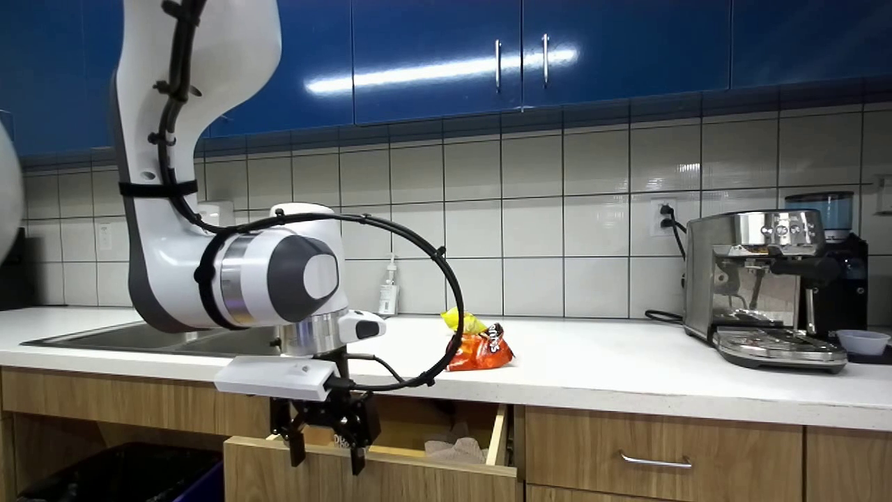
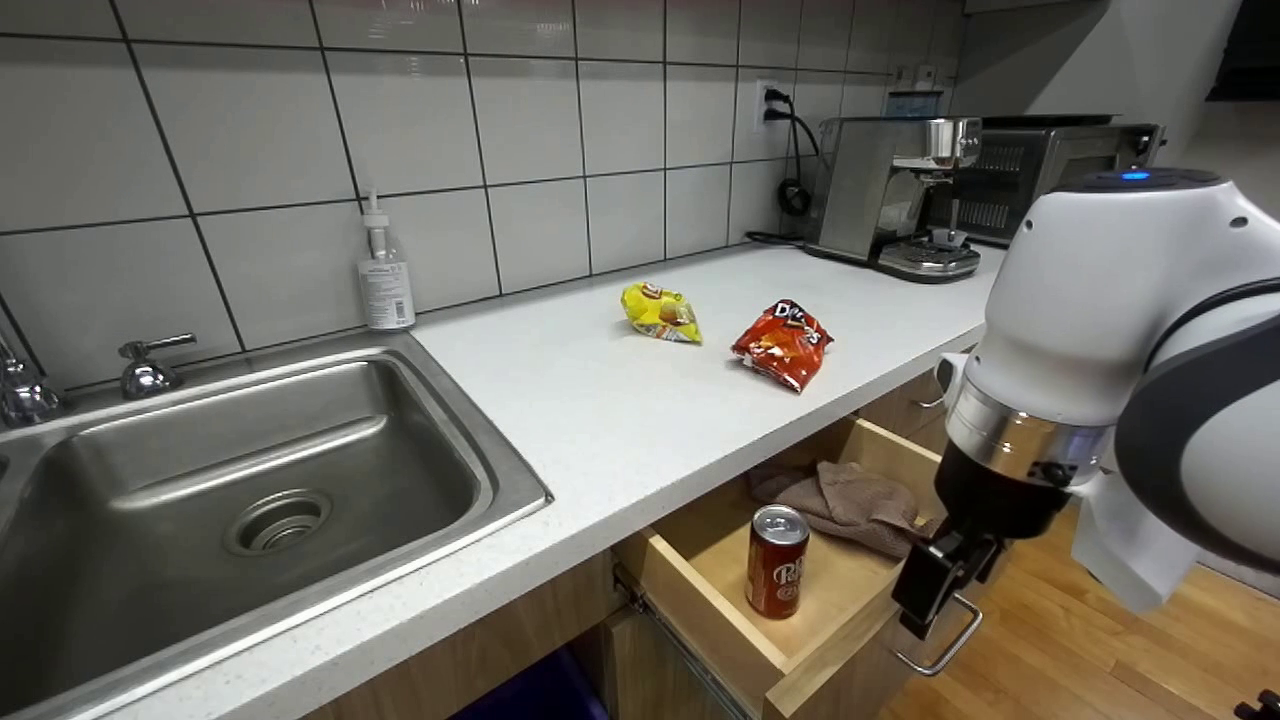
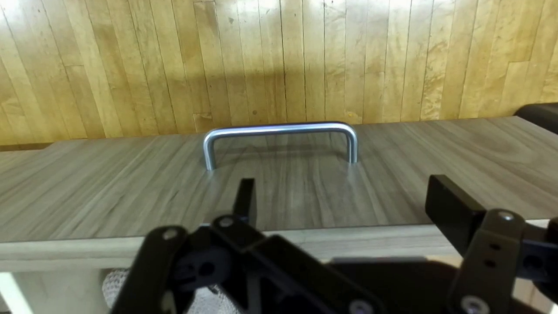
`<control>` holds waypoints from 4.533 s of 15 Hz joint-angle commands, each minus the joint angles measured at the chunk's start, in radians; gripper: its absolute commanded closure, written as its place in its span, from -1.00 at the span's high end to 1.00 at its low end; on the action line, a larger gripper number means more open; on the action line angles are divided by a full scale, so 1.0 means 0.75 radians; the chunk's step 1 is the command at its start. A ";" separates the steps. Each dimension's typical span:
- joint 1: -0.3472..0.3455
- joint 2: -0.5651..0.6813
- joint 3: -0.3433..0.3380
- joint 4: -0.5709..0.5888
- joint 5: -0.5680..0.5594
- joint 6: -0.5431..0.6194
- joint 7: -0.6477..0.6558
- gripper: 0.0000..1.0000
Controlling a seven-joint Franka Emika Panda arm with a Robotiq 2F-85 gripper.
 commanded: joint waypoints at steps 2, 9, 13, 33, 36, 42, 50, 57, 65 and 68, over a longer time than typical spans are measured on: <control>0.016 0.027 -0.040 0.009 -0.054 0.064 0.047 1.00; 0.032 0.050 -0.065 0.010 -0.050 0.122 0.024 1.00; 0.048 0.060 -0.088 0.015 -0.044 0.154 0.018 1.00; 0.040 0.134 -0.077 0.103 0.009 0.187 -0.021 1.00; 0.031 0.153 -0.067 0.129 0.016 0.186 -0.031 1.00; 0.015 0.200 -0.053 0.193 0.028 0.181 -0.048 1.00; -0.023 0.258 -0.022 0.275 0.055 0.170 -0.083 1.00; -0.059 0.294 0.007 0.331 0.063 0.164 -0.112 1.00; -0.098 0.320 0.039 0.376 0.067 0.158 -0.144 1.00; -0.116 0.327 0.055 0.388 0.070 0.158 -0.155 1.00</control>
